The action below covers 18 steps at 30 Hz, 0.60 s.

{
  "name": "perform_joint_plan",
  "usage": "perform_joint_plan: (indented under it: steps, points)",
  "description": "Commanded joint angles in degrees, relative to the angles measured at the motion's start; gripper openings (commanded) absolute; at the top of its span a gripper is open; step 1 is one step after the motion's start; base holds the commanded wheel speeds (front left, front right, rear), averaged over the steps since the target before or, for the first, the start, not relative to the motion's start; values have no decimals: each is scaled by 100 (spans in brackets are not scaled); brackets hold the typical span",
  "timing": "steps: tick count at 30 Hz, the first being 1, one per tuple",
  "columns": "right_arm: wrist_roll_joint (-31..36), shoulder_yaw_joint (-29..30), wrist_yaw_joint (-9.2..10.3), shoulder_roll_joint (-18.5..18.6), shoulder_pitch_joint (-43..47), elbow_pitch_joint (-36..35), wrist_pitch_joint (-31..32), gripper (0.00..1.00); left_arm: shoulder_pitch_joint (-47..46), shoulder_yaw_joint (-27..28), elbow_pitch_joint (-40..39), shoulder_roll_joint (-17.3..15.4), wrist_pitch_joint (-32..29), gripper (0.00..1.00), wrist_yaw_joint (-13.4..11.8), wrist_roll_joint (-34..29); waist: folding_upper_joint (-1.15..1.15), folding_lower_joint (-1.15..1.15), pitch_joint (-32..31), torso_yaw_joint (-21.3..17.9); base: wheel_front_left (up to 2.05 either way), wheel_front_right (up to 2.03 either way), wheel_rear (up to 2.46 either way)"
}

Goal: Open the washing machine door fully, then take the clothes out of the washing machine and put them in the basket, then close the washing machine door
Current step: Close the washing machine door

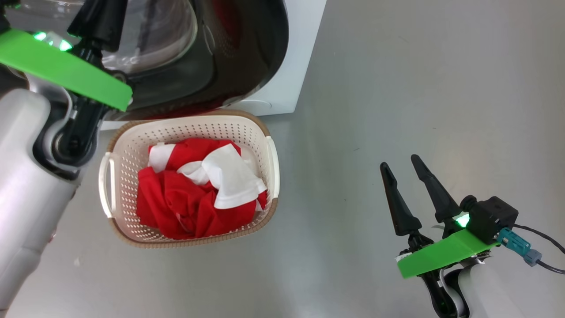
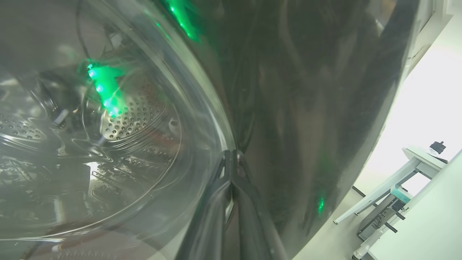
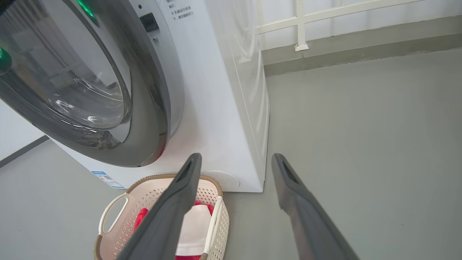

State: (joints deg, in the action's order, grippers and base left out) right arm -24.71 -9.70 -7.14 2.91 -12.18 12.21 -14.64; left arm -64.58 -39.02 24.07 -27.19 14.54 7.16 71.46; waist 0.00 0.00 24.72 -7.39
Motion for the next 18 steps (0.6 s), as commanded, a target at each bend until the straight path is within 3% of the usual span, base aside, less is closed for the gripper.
perform_joint_plan:
  steps: [1,7,10,18]
  points:
    - [-20,-100,-35,-3,-45,-132,-36,100,-55,194,-125,-189,46,0,33,-81,0,0,-47,27,0,0,0]
    - [71,-55,-35,-3,57,-84,-36,100,492,308,-281,-136,46,0,33,-97,0,0,-279,150,0,0,0]
    - [136,-18,-35,-3,118,-61,-36,100,909,485,-357,-70,46,23,33,-184,0,0,-421,225,0,0,0]
    - [308,119,-35,-3,354,9,-36,100,1962,861,-502,168,46,45,33,-517,0,0,-791,457,0,0,0]
